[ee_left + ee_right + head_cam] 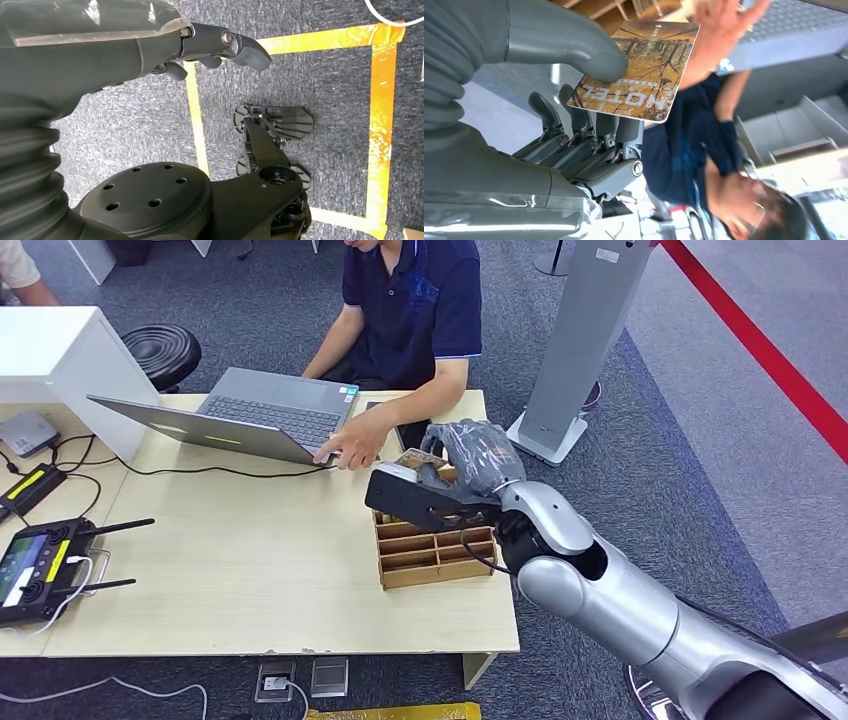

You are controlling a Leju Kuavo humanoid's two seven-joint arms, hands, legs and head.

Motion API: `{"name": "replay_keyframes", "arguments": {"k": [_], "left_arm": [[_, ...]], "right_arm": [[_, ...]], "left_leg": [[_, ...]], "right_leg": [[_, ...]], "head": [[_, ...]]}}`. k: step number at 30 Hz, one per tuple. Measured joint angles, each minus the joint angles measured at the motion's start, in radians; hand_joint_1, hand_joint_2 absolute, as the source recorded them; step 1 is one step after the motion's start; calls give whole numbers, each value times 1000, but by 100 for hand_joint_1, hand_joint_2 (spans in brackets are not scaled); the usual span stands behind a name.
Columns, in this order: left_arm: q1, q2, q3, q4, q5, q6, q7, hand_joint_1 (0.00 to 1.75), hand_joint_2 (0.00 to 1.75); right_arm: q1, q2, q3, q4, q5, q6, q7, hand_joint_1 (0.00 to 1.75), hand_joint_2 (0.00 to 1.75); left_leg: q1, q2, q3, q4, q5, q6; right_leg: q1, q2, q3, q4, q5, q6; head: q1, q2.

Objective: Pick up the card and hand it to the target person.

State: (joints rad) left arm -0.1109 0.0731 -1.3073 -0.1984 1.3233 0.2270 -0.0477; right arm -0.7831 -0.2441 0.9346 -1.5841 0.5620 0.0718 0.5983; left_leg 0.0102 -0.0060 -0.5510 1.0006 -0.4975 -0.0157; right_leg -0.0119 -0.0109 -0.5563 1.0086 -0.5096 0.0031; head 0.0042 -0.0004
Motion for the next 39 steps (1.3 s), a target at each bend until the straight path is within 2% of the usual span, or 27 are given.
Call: {"name": "replay_keyframes", "arguments": {"k": [4, 9, 15, 22, 34, 37, 38, 39], "left_arm": [[-2, 0, 0, 0, -10, -7, 0, 0, 175], [-14, -3, -1, 0, -22, -13, 5, 0, 175], [-27, -9, -2, 0, -25, -12, 6, 0, 175], [-27, -11, -2, 0, -19, 0, 5, 0, 175], [-21, -11, -3, 0, -4, 3, 5, 0, 175], [-20, -11, -3, 0, -2, 3, 6, 0, 175], [-19, -11, -3, 0, -2, 3, 6, 0, 131], [-19, -11, -3, 0, -2, 3, 6, 0, 87]], "right_arm": [[5, 12, 1, -3, 67, -72, -67, 147, 175], [10, 59, 2, 85, 240, -299, -171, 147, 175], [7, 122, 4, 255, 387, -452, -191, 147, 175], [-6, 176, 4, 409, 444, -497, -187, 147, 175], [-9, 229, 3, 519, 431, -514, -213, 147, 175], [-11, 239, 3, 537, 429, -519, -215, 37, 175], [-11, 241, 3, 541, 430, -520, -215, 0, 175], [-12, 243, 3, 546, 430, -521, -215, 0, 175]], "left_leg": [[0, 0, 0, 0, 0, 0], [0, 0, -1, 0, 0, 0], [0, 0, -1, 0, 0, 0], [0, -1, -1, 0, 0, 0], [0, 0, -1, 0, 0, 0], [0, 0, -1, 0, 0, 0], [0, 0, -1, 0, 0, 0], [0, 0, -1, 0, 0, 0]], "right_leg": [[0, 0, 0, 0, 0, 0], [0, 0, 0, 0, 0, 0], [0, 0, 0, 0, 0, 0], [0, 0, 0, 0, 0, 0], [0, 0, 0, 0, 0, 0], [0, 0, 0, 0, 0, 0], [0, 0, 0, 0, 0, 0], [0, 0, 0, 0, 0, 0]], "head": [[0, 0], [1, 0], [1, 0], [0, 0], [1, 0], [0, 0], [0, 0], [0, 0]]}}
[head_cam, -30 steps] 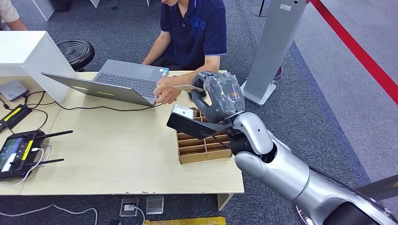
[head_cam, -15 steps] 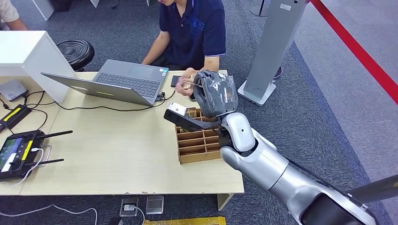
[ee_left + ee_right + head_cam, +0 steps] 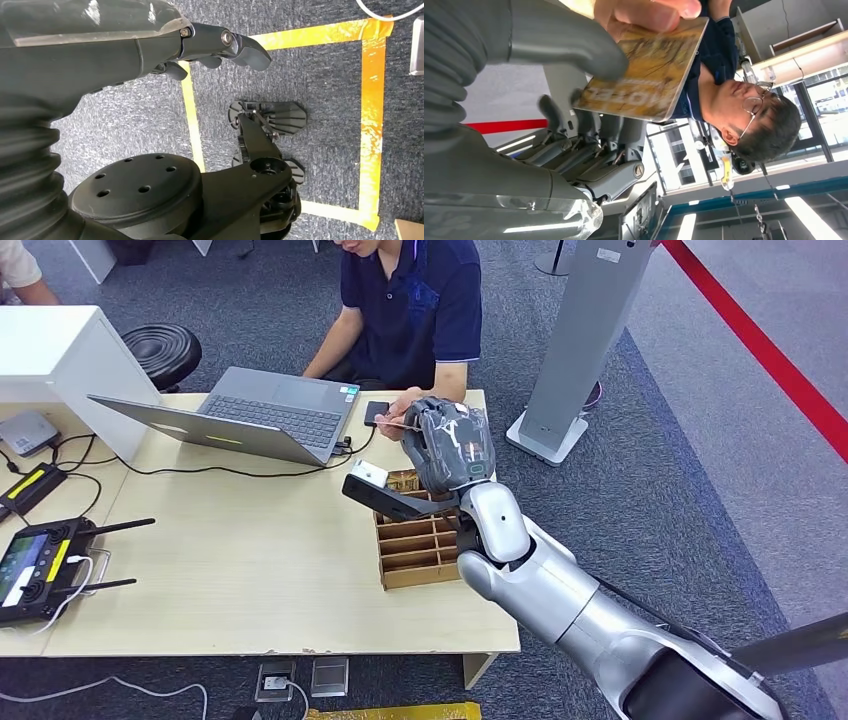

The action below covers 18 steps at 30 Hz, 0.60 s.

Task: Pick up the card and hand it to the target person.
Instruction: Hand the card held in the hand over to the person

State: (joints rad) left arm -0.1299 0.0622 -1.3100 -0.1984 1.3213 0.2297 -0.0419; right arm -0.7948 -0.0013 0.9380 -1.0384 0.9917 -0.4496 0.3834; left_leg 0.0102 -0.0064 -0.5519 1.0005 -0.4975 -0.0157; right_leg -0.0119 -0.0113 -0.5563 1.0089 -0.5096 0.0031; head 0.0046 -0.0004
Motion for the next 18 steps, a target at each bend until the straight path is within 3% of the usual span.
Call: {"name": "replay_keyframes", "arguments": {"k": [2, 11, 14, 18], "left_arm": [[1, 0, 0, 0, -2, -2, -1, 0, 0], [7, 0, 0, 0, 18, 4, -5, 0, 0], [10, 0, 0, 0, 27, 6, -6, 0, 0], [12, 1, 0, 0, 38, 6, -5, 0, 0]], "right_arm": [[0, 3, 0, 8, -1, -1, 0, 0, 175], [11, 5, -8, 22, -115, -13, -38, 0, 175], [38, 1, -26, 3, -265, -20, -102, 0, 175], [105, -8, -65, -50, -583, -21, -236, 0, 175]], "left_leg": [[0, 0, 0, 0, 0, 0], [0, 0, 1, 0, 0, 0], [0, 0, 1, 0, 0, 0], [0, 0, 1, 0, 0, 0]], "right_leg": [[0, 0, 0, 0, 0, 0], [0, 0, 0, 0, 0, 0], [0, 0, 0, 0, 0, 0], [0, 0, 0, 0, 0, 0]], "head": [[0, 0], [0, 0], [0, 0], [0, 0]]}}
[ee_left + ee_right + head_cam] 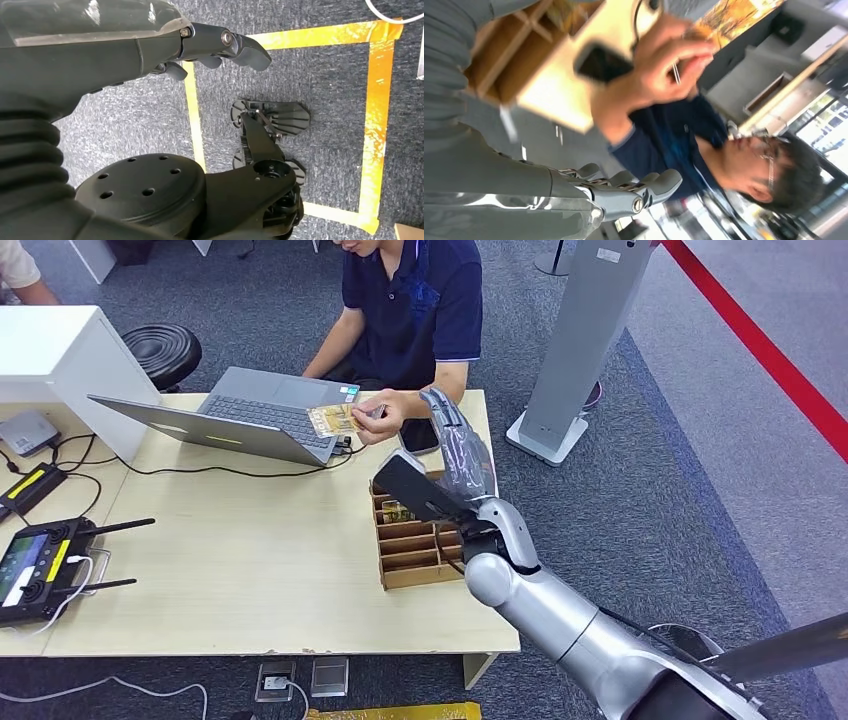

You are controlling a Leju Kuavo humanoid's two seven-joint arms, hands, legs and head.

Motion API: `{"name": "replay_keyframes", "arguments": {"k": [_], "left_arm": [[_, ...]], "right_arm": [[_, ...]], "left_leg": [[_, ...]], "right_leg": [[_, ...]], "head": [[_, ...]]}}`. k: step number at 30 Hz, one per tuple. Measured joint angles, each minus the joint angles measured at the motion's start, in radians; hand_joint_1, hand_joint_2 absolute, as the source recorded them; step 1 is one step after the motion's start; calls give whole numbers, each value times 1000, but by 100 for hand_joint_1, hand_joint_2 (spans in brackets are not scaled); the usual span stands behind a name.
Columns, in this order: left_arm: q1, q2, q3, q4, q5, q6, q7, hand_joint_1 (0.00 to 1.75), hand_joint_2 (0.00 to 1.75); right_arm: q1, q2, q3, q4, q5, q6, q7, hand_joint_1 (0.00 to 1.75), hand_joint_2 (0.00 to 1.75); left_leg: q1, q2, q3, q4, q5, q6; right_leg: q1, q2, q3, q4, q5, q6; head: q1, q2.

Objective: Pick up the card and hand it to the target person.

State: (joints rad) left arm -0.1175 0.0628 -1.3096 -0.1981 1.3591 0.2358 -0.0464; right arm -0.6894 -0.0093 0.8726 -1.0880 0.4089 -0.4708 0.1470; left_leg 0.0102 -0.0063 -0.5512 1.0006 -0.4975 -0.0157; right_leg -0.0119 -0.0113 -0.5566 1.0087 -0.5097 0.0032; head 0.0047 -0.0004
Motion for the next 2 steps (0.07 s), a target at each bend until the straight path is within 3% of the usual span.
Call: {"name": "replay_keyframes", "arguments": {"k": [2], "left_arm": [[2, 0, 0, 0, 2, 0, 1, 0, 0]], "right_arm": [[31, -8, -15, -25, -108, 1, -41, 0, 175]], "left_leg": [[0, 0, 0, 0, 0, 0]], "right_leg": [[0, 0, 0, 0, 0, 0]], "head": [[0, 0]]}}
